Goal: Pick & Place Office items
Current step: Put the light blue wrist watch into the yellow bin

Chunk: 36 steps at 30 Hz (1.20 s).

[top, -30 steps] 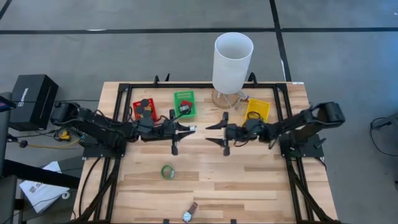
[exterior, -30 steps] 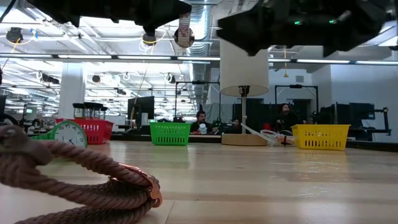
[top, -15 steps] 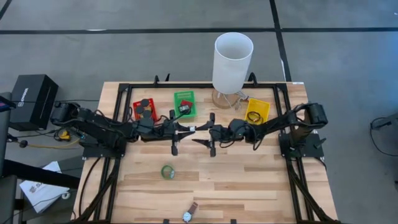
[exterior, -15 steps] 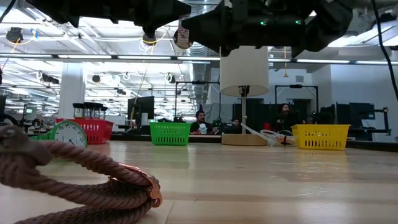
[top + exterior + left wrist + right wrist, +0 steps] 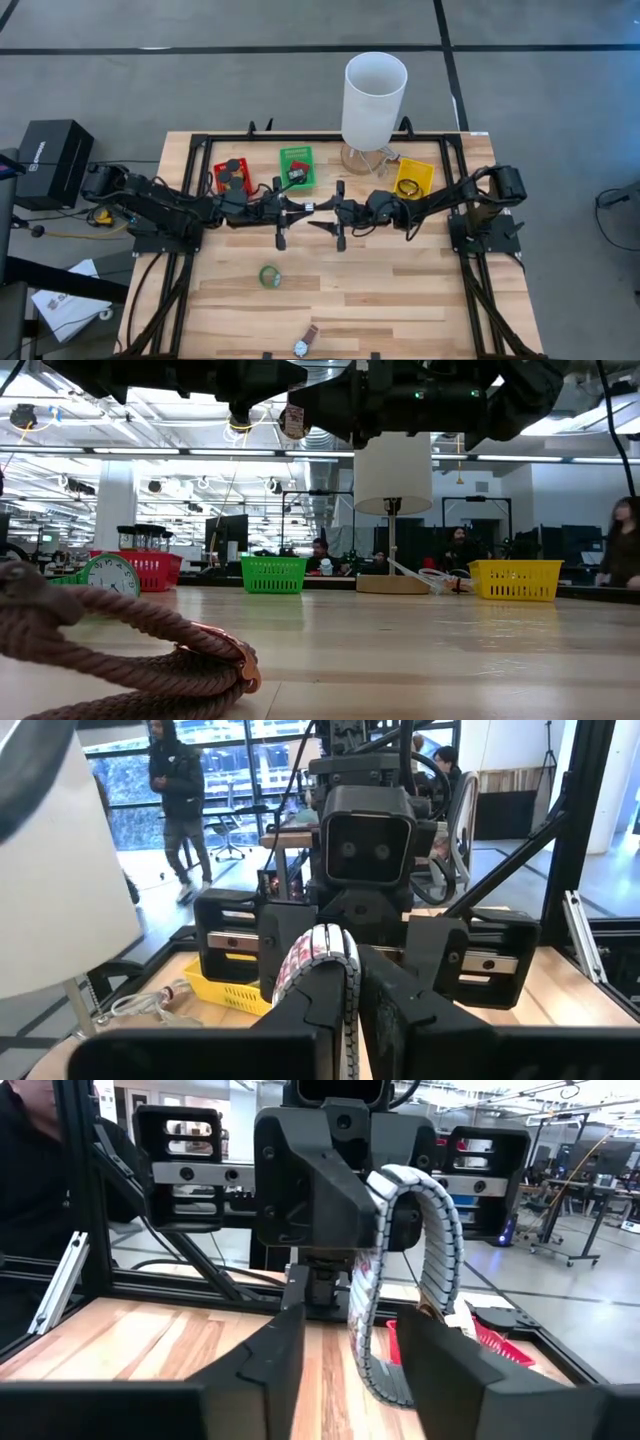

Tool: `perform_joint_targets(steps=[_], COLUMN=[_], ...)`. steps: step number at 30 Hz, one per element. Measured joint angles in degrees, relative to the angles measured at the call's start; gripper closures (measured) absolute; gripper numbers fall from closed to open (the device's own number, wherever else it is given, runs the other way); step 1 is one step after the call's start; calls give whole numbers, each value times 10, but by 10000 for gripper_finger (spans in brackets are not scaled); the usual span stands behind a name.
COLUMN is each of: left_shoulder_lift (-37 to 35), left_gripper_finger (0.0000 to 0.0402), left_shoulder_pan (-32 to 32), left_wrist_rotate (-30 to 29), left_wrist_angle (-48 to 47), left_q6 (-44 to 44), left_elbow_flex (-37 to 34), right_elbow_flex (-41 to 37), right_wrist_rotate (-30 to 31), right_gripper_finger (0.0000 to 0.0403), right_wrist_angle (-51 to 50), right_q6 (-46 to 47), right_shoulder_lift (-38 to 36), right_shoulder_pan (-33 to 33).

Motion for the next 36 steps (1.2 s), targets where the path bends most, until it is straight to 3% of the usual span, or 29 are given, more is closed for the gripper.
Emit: perform_joint_targets(steps=[6,20,28,36], left_shoulder_lift=[0,0,0,0], left_gripper_finger=[384,376,353,304], left_shoulder_pan=[1,1,1,-4], left_wrist_rotate=[-4,-27,-27,-28], left_wrist_angle=[1,2,-1,-22], left_q6=[0,-33,-34,-51], left_elbow_flex=[0,0,0,0], right_elbow_flex=[0,0,0,0], right_wrist_rotate=[0,0,0,0], right_gripper_finger=[304,393,390,391], right_wrist_angle=[0,-1,-5,-25], right_q6=[0,30,30,26], right_shoulder_lift=[0,0,0,-6], right_shoulder_pan=[0,-8,-8,-15])
